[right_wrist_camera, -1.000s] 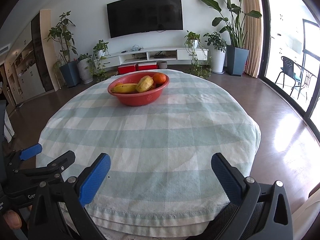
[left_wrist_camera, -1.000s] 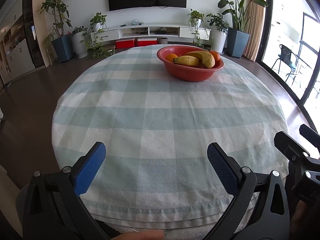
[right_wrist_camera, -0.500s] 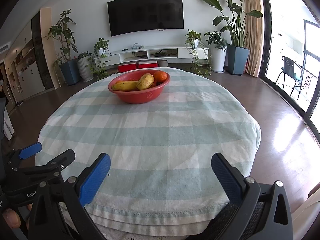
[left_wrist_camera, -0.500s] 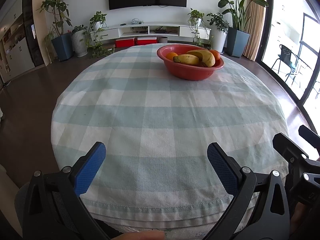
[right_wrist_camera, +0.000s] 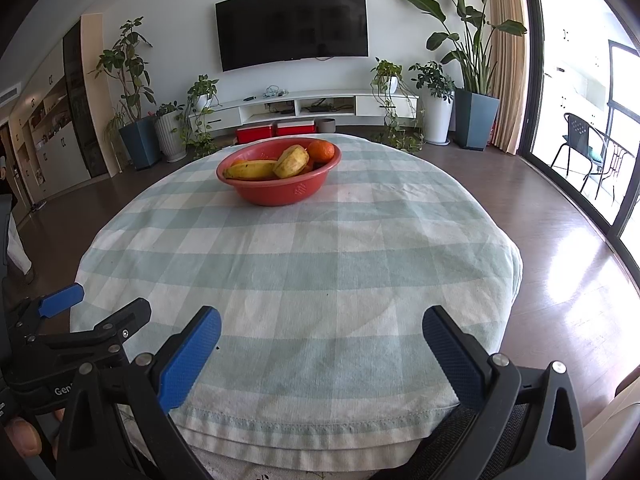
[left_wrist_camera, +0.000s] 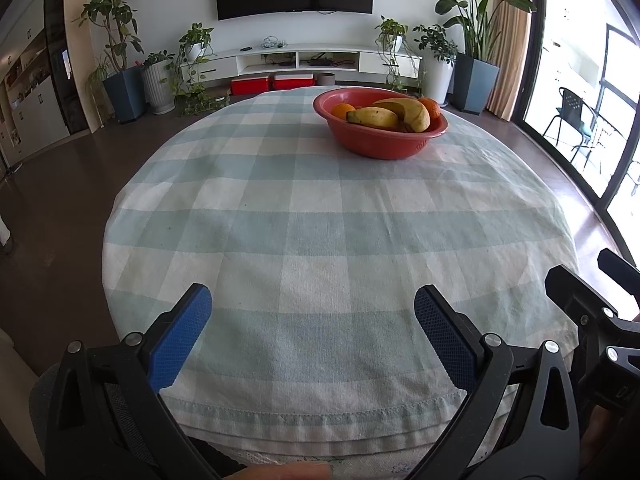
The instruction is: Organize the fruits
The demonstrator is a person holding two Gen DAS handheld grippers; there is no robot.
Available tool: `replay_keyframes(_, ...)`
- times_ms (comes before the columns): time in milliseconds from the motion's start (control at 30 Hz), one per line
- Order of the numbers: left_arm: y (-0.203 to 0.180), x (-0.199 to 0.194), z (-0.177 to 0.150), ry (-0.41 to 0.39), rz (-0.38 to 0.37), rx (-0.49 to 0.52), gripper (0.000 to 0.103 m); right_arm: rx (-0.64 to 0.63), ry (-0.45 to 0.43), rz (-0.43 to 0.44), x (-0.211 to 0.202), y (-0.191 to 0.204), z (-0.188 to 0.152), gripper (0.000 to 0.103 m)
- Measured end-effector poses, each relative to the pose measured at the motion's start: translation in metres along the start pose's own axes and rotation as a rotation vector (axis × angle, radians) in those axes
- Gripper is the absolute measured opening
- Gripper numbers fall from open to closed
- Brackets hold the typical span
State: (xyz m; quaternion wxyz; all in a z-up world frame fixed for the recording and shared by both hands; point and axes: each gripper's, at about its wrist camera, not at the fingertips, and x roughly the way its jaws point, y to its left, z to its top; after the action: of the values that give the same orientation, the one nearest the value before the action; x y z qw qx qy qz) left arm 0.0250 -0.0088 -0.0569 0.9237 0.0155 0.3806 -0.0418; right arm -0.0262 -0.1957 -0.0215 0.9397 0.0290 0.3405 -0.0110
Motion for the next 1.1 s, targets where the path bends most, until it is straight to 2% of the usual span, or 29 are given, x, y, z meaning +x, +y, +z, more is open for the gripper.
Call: replay_keyframes(1100,0.0018,0.0005,-0.0017,0.001,0.002,-0.001,0.103,-0.001,0.004,0.000,-0.0025,0.0011,0.0020,0.103)
